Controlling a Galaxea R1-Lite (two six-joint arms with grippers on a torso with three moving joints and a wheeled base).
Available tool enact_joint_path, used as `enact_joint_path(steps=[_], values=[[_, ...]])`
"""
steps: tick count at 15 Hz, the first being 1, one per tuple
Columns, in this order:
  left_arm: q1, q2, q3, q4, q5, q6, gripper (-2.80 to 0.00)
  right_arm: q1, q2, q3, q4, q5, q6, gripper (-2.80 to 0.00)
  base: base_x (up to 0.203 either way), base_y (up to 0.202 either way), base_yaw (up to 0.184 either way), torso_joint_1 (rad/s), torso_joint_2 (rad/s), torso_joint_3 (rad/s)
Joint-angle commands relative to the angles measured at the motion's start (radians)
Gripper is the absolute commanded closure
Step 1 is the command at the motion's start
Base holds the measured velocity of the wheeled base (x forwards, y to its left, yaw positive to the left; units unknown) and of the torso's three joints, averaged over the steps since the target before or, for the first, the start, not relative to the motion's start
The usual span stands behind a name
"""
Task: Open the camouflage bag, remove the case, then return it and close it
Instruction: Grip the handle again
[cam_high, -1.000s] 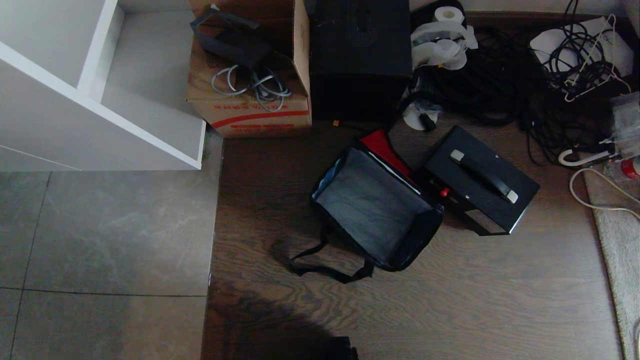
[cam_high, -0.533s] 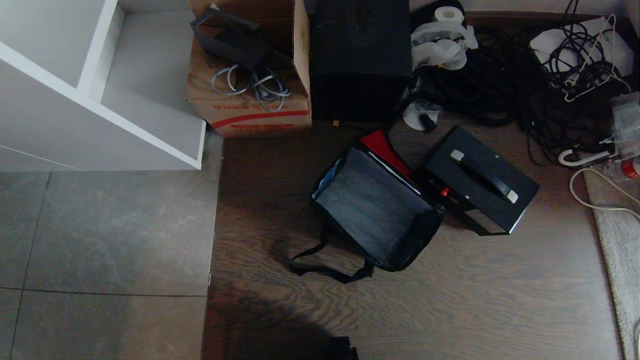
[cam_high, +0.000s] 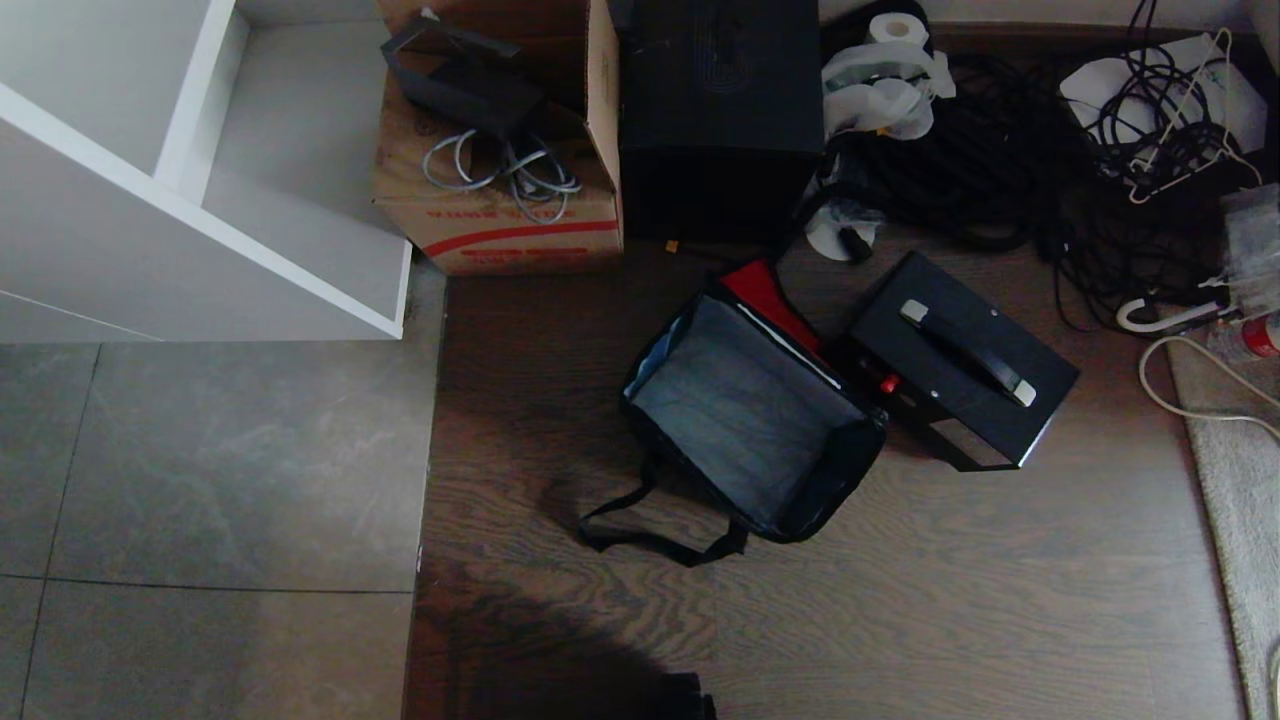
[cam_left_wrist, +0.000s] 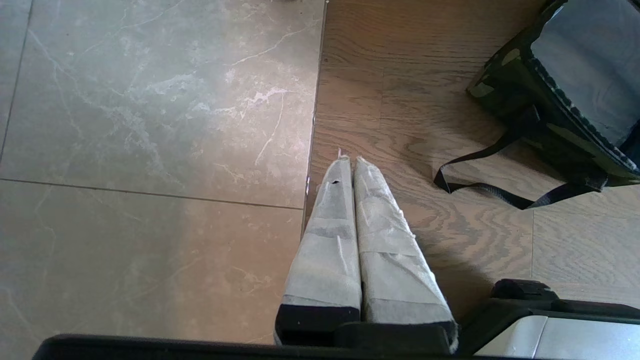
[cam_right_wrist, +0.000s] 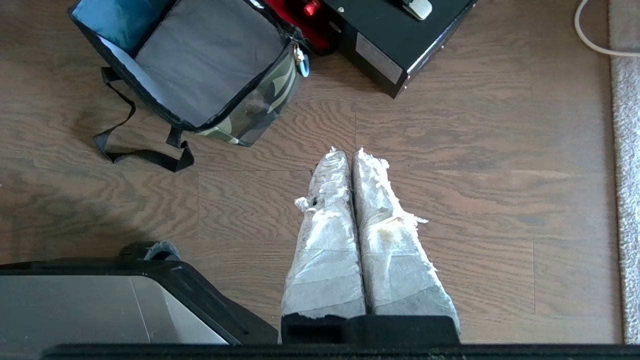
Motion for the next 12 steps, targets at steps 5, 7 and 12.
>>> enact_joint_path(steps=[5,7,12], values=[[0.000,0.000,0.011,0.000,0.001,0.001,0.00,0.000,0.002,0.000,0.000,-0.001,0.000,0.00,0.000,0.000,0.000,0.000,0.00,0.000],[0.000,0.000,0.011,0.000,0.001,0.001,0.00,0.000,0.002,0.000,0.000,-0.001,0.000,0.00,0.000,0.000,0.000,0.000,0.00,0.000],[0.000,0.000,0.011,0.000,0.001,-0.001,0.00,0.000,0.002,0.000,0.000,0.001,0.000,0.00,0.000,0.000,0.000,0.000,0.00,0.000]])
